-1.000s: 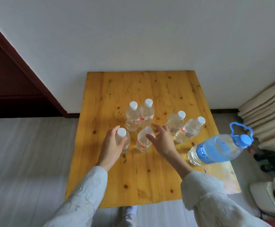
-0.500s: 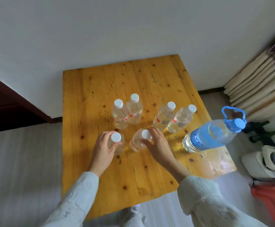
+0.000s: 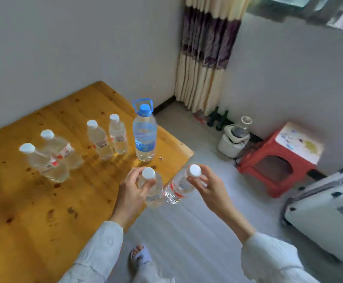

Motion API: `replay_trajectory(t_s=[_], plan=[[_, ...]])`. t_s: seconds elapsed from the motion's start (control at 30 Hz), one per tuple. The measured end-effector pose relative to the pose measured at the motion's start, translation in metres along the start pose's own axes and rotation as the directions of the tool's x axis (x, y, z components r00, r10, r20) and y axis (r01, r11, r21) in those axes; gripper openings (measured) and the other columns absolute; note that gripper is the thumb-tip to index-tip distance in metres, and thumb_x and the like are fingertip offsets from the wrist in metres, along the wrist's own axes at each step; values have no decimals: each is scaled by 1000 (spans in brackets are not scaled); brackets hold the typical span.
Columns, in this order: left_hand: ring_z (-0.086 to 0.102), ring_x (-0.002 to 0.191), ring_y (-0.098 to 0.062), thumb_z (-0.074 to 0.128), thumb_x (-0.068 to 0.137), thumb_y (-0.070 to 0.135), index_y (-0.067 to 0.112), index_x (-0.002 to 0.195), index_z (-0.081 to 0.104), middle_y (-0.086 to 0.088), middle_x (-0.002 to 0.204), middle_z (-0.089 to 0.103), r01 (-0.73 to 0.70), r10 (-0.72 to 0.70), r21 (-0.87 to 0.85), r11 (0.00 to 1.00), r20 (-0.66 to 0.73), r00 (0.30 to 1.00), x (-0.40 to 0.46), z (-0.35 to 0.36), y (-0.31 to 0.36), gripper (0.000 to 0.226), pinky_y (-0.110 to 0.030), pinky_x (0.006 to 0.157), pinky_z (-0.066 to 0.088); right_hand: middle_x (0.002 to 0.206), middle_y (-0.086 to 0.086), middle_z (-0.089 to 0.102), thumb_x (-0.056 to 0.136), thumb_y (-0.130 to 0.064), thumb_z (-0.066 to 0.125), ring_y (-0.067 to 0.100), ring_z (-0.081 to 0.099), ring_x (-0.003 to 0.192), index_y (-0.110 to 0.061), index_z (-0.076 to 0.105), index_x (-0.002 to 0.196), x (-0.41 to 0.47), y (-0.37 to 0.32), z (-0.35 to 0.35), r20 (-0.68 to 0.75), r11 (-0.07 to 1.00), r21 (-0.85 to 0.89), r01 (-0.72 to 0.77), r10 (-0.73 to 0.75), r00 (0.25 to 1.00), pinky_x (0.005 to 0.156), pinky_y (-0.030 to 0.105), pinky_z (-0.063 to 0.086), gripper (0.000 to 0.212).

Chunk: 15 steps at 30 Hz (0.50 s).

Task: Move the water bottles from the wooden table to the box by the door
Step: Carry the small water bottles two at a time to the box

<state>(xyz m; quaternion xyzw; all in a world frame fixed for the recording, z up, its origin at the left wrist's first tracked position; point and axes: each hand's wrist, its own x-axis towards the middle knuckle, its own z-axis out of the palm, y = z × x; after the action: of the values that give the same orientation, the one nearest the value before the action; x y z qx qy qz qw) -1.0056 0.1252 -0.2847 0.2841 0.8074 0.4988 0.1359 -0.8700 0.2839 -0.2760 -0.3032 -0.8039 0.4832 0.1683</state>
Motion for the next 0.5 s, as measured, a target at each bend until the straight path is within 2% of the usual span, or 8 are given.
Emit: replay_trajectory(t_s=[0.13, 0.2, 0.27, 0.33, 0.4, 0.5], plan=[[59, 93, -22, 70, 76, 8, 20, 95, 59, 2, 94, 60, -94, 117, -107, 990, 232, 966, -29, 84, 66, 25, -29, 87, 45, 93, 1, 67, 79, -22, 68, 21, 64, 94, -18, 60, 101, -77, 40, -95, -190, 997, 23, -75, 78, 979, 85, 41, 49, 24], [60, 95, -20, 69, 77, 10, 24, 94, 58, 5, 94, 60, -125, 177, -170, 977, 337, 925, -50, 126, 99, 24, -32, 91, 45, 91, -6, 66, 79, -19, 68, 13, 63, 89, -24, 61, 98, -120, 61, -138, -292, 991, 74, -112, 129, 948, 90, 40, 49, 21], [60, 97, -22, 68, 78, 10, 28, 92, 57, 1, 95, 61, -119, 213, -241, 963, 416, 884, -76, 168, 132, 25, -33, 93, 45, 88, -11, 65, 79, -15, 68, 9, 60, 86, -27, 60, 94, -164, 79, -178, -395, 973, 170, -154, 210, 894, 93, 40, 48, 21], [61, 97, -24, 66, 80, 9, 26, 92, 57, -3, 95, 61, -101, 248, -302, 948, 500, 829, -104, 209, 163, 23, -34, 94, 45, 92, -5, 64, 79, -14, 67, 13, 58, 90, -22, 61, 97, -208, 94, -215, -489, 947, 267, -175, 290, 823, 95, 43, 47, 21], [62, 97, -24, 64, 81, 11, 22, 95, 59, -4, 95, 63, -95, 293, -339, 936, 602, 743, -130, 251, 195, 19, -33, 94, 46, 98, 2, 64, 80, -13, 66, 17, 57, 95, -16, 61, 101, -251, 106, -252, -590, 927, 338, -163, 344, 730, 96, 40, 46, 22], [61, 93, -24, 61, 84, 12, 23, 95, 59, -3, 94, 62, -121, 384, -388, 914, 729, 567, -169, 316, 243, 16, -29, 86, 45, 99, 5, 64, 79, -11, 65, 9, 61, 91, -11, 61, 103, -316, 125, -303, -732, 902, 418, -110, 406, 547, 86, 22, 49, 24]])
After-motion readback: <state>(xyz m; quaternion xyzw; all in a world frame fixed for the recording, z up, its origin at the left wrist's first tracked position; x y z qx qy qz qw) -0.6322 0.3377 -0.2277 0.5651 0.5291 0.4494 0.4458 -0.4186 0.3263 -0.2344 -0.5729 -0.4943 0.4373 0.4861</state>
